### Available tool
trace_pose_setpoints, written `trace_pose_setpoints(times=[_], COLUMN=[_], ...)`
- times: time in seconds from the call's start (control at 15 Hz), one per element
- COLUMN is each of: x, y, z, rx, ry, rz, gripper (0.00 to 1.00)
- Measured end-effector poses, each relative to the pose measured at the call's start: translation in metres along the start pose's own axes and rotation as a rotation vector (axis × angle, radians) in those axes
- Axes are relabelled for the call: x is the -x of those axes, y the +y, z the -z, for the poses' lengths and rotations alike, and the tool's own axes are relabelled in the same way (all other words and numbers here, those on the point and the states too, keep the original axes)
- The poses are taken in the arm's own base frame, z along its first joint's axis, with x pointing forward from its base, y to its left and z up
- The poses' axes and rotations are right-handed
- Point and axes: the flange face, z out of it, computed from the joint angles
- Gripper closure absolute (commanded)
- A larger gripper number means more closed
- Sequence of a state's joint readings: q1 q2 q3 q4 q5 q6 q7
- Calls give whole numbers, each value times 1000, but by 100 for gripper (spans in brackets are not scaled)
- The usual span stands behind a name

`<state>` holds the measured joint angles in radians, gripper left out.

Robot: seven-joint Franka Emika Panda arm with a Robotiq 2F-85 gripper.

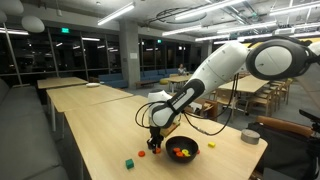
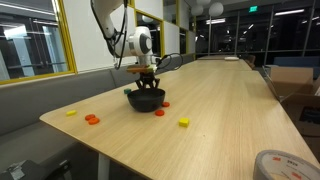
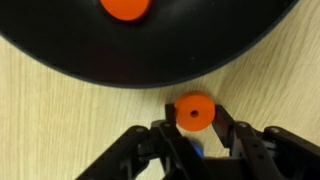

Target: Put some of the discs on the table in the bowl

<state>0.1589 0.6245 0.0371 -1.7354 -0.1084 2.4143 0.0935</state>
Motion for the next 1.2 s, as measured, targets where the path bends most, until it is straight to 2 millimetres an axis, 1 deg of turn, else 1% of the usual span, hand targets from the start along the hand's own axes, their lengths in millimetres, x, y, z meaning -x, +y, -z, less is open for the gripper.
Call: trace_pose_setpoints(times=[0.13, 0.27, 0.4, 0.53, 0.6, 0.73, 0.87, 1.07, 1.2], x=[0, 0, 1, 4, 7, 20, 39, 68, 81], y=[-2, -6, -11, -17, -20, -22, -22, -26, -31], z=[2, 12, 32, 58, 71, 92, 105, 115, 117], rx=[38, 83, 121, 148, 162, 233, 328, 414, 411], ry=[10, 27, 57, 93, 108, 85, 14, -111, -155], rz=[0, 2, 1, -6, -12, -42, -93, -151, -153], gripper=[79, 79, 79, 79, 77, 76, 76, 76, 76])
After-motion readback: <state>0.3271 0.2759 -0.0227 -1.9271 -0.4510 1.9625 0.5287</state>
